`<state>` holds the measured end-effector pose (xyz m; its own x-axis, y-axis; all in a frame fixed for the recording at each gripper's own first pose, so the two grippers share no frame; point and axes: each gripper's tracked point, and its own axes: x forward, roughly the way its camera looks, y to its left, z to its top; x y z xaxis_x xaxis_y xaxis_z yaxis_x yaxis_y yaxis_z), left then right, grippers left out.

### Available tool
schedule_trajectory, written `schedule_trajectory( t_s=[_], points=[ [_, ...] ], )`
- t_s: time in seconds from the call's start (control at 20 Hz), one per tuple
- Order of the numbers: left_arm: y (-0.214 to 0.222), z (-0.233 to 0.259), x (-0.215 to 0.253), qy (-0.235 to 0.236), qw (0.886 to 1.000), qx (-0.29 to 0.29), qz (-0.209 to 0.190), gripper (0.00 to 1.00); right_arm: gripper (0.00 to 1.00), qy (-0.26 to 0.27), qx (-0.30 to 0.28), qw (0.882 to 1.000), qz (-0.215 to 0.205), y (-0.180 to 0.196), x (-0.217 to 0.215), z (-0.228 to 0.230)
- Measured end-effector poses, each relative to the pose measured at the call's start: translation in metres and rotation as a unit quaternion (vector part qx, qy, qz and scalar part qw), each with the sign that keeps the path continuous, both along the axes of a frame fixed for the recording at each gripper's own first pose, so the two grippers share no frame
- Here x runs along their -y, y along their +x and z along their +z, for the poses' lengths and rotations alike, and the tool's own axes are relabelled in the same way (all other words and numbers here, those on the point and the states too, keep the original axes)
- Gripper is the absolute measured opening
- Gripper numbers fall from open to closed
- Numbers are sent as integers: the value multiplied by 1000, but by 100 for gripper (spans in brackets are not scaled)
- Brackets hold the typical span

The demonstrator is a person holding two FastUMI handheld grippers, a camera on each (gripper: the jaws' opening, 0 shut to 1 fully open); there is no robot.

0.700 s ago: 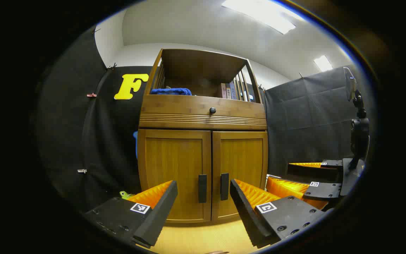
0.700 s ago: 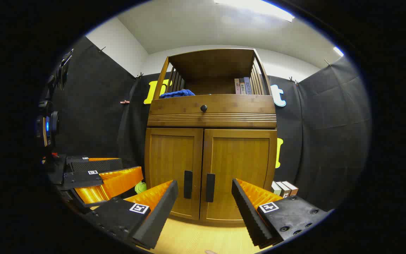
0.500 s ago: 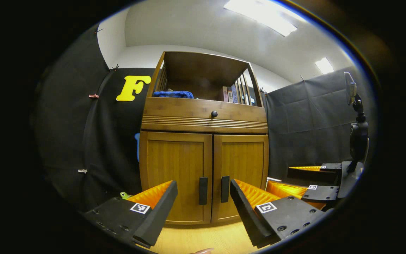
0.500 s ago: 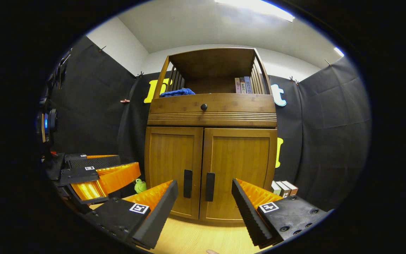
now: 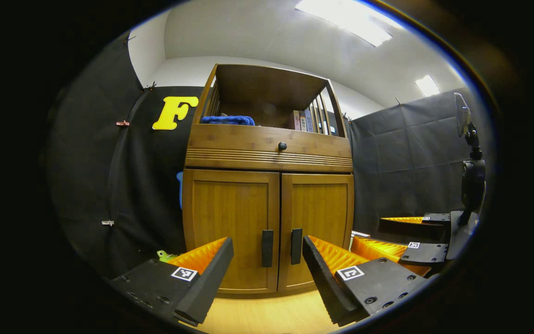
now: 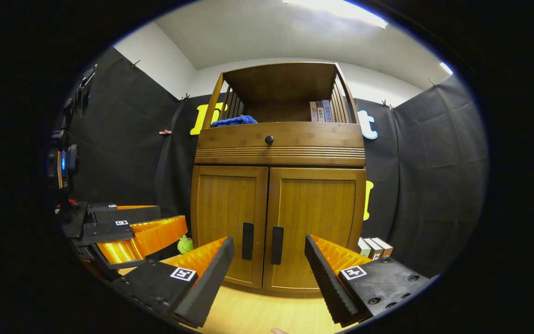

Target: Open the right door of the double-door shoe cabinet with the right hand, and open the left door with the left hand.

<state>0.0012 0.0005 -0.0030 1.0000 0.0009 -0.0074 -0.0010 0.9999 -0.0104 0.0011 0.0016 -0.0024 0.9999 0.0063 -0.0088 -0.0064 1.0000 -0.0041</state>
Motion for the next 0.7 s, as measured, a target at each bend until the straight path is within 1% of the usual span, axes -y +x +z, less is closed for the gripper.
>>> schedule_trajectory(
  t_s=[0.05,0.2,0.25,0.45,0.5,0.6,0.65,0.7],
  points=[
    [0,1,0,0,1000,1,0,94,99,0,0,1000,0,1,0,0],
    [-1,1,-1,-1,1000,4,-1,94,95,0,1,1000,-2,3,1,1],
    [-2,2,-1,-2,1000,3,-1,94,97,1,0,1000,-2,5,1,-1],
    [-2,-1,-3,-9,1000,-1,-2,94,99,3,-4,1000,-3,10,0,-6],
    [-1,-3,-5,-10,1000,-2,1,94,97,3,-5,1000,-3,12,0,-7],
    [4,-6,-13,-7,1000,-7,12,94,99,2,-8,1000,-3,18,0,-11],
    [7,-6,-18,-8,1000,-6,19,94,97,1,-11,1000,-3,20,-1,-13],
    [7,-6,-23,-9,1000,-5,26,94,99,1,-13,1000,-3,23,-1,-16]
  ],
)
